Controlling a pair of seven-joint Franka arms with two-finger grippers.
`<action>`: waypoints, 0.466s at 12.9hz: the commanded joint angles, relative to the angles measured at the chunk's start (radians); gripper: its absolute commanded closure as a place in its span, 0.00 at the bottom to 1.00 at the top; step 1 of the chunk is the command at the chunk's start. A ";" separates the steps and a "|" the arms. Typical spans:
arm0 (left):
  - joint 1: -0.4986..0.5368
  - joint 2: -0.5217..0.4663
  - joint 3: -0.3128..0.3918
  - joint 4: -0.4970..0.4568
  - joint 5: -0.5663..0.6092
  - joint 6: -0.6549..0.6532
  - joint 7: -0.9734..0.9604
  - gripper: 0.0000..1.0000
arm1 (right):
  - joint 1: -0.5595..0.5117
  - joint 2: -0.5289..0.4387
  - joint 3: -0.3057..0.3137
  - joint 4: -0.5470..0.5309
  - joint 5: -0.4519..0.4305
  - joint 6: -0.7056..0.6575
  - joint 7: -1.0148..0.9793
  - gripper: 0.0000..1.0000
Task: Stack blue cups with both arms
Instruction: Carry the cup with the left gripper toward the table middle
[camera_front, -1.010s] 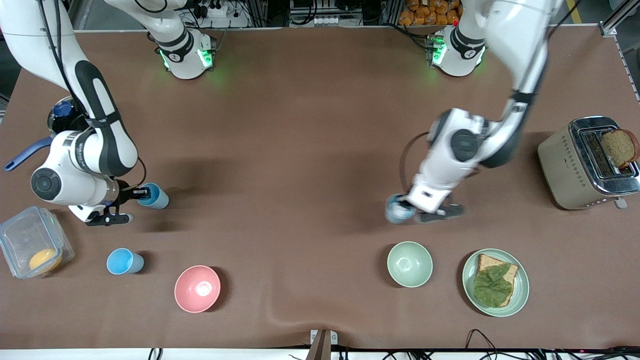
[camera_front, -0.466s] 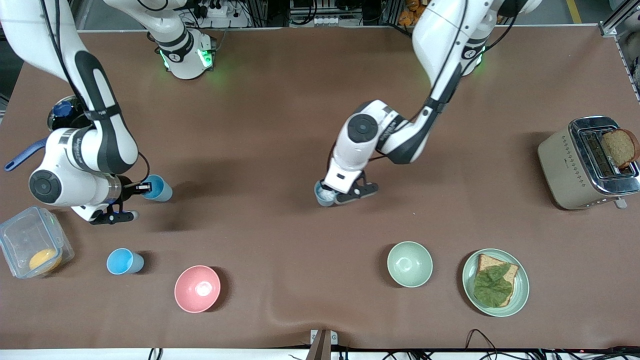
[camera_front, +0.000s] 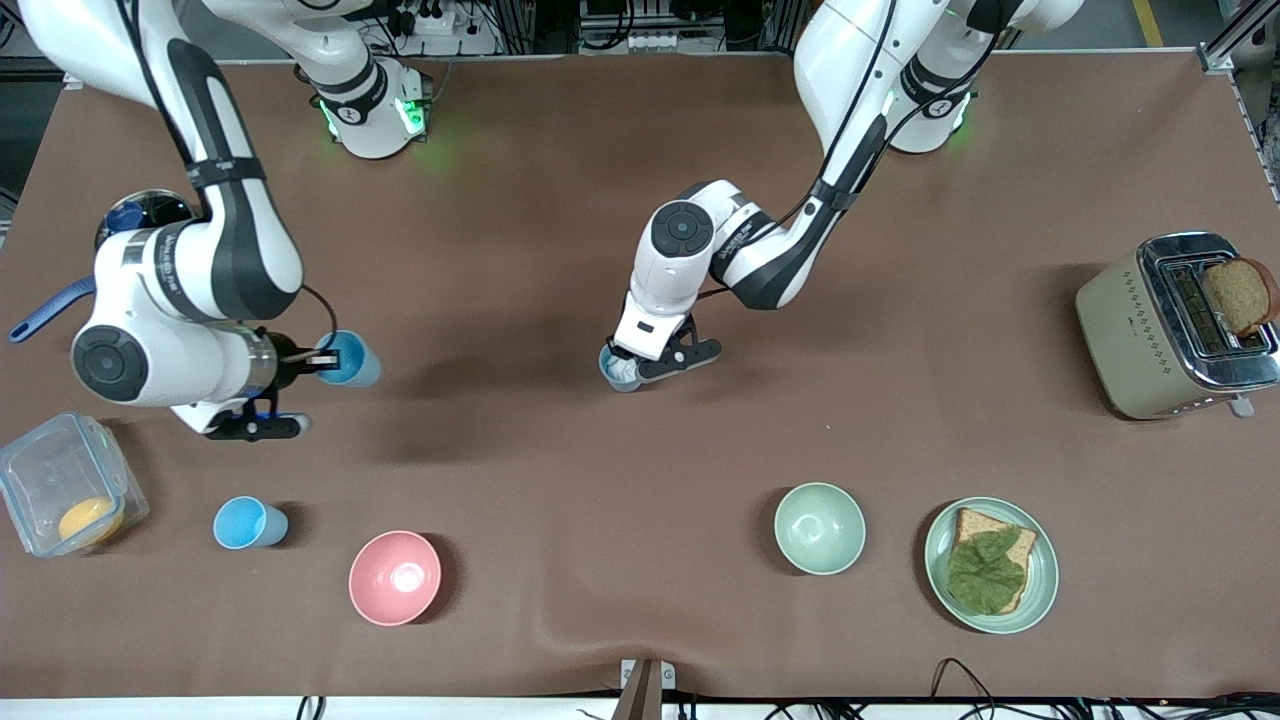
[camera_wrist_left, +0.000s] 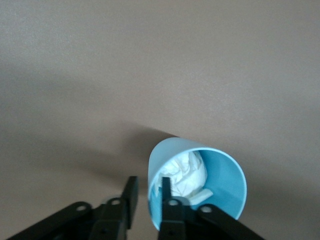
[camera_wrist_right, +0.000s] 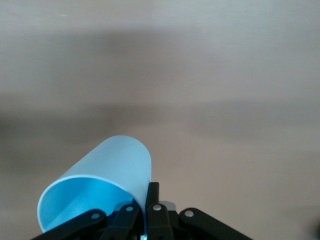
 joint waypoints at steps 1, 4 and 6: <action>-0.003 -0.023 0.011 0.023 -0.004 -0.020 -0.018 0.00 | 0.023 -0.023 -0.005 0.001 0.051 -0.016 0.018 1.00; 0.048 -0.137 0.012 0.093 -0.002 -0.225 0.008 0.00 | 0.088 -0.022 -0.005 0.007 0.107 -0.011 0.129 1.00; 0.134 -0.280 0.012 0.115 -0.002 -0.384 0.089 0.00 | 0.137 -0.014 -0.005 0.029 0.157 -0.005 0.241 1.00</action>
